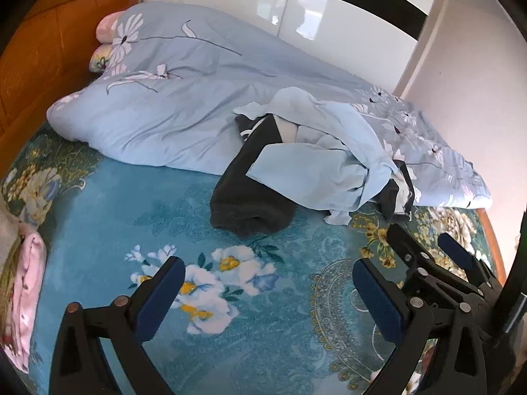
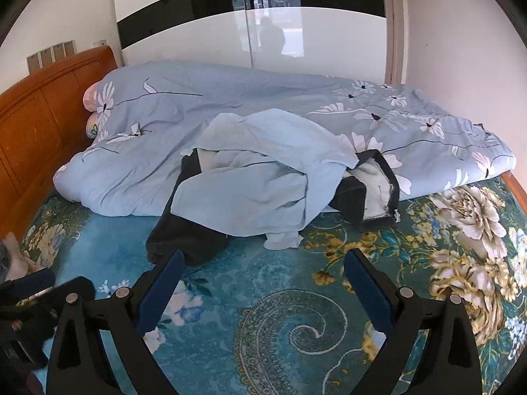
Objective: Fold clothes
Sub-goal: 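Move both tools toward the light-blue shirt on the clothes pile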
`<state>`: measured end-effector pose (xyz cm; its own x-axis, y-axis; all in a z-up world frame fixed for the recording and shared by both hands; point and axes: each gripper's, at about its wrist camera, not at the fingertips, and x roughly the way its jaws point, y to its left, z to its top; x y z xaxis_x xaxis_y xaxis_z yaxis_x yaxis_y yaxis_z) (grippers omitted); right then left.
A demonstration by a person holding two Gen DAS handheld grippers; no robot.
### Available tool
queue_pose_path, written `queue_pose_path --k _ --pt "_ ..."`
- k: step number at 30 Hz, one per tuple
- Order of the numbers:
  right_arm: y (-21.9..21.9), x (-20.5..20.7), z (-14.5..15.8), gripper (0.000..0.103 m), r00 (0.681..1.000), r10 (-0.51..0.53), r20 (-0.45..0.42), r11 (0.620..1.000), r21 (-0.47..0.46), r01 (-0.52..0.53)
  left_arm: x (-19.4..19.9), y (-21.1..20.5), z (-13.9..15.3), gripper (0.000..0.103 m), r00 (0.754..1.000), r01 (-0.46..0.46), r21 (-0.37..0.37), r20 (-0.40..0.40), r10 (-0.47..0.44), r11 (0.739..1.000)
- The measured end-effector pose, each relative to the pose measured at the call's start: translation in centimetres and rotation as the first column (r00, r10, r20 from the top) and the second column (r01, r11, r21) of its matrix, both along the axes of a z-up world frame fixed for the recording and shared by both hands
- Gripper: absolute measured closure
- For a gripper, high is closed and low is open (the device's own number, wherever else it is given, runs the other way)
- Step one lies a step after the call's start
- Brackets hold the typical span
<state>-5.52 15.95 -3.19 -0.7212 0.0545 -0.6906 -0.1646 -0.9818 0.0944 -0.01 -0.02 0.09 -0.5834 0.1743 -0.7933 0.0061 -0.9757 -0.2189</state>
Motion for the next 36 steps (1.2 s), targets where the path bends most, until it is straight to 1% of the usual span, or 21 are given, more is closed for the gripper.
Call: queue_pose_path --k 5,7,10,13,16,20,23,27,31,36 --pt "-0.5 -0.5 -0.5 0.005 1.000 0.002 0.001 1.000 0.017 -0.002 -0.1 -0.1 0.5 0.000 0.999 0.003 -0.045 -0.040 -0.004 0.999" --pt "-0.8 -0.6 -0.7 0.005 1.000 0.003 0.002 1.000 0.023 -0.003 -0.2 0.0 0.6 0.000 0.999 0.009 -0.067 -0.043 -0.012 0.998" --pt "-0.7 -0.8 -0.6 0.005 1.000 0.003 0.002 1.000 0.018 -0.003 -0.1 0.1 0.2 0.000 0.999 0.012 -0.063 -0.048 -0.015 0.998" --pt "-0.5 -0.8 -0.3 0.005 1.000 0.001 0.009 1.000 0.011 -0.001 -0.3 0.3 -0.1 0.000 1.000 0.013 -0.060 -0.027 -0.015 0.998" --pt "-0.6 -0.7 -0.2 0.005 1.000 -0.004 0.025 1.000 0.013 0.003 -0.1 0.2 0.4 0.000 1.000 0.015 -0.064 -0.018 -0.016 0.998" --pt "-0.9 -0.4 0.3 0.005 1.000 -0.008 0.020 1.000 0.005 0.008 0.4 0.2 1.1 0.000 1.000 0.017 -0.074 -0.024 -0.018 0.997" --pt "-1.0 -0.2 0.6 0.005 1.000 -0.022 0.018 1.000 0.000 0.022 0.5 0.0 1.5 0.000 0.999 0.021 -0.067 -0.023 -0.023 0.998" --pt "-1.6 -0.3 0.9 0.005 1.000 -0.014 0.015 1.000 0.007 0.014 0.9 -0.5 1.6 0.000 0.999 0.011 -0.073 -0.030 -0.014 0.997" --pt "-2.2 -0.3 1.1 0.005 1.000 -0.007 0.011 1.000 0.015 0.007 1.3 -1.3 1.4 0.000 1.000 0.001 -0.054 -0.027 -0.003 0.999" --pt "-3.0 0.2 1.2 0.005 1.000 -0.013 0.011 0.999 0.035 0.013 1.6 -1.7 1.3 0.000 0.999 0.012 -0.038 -0.029 -0.014 0.999"
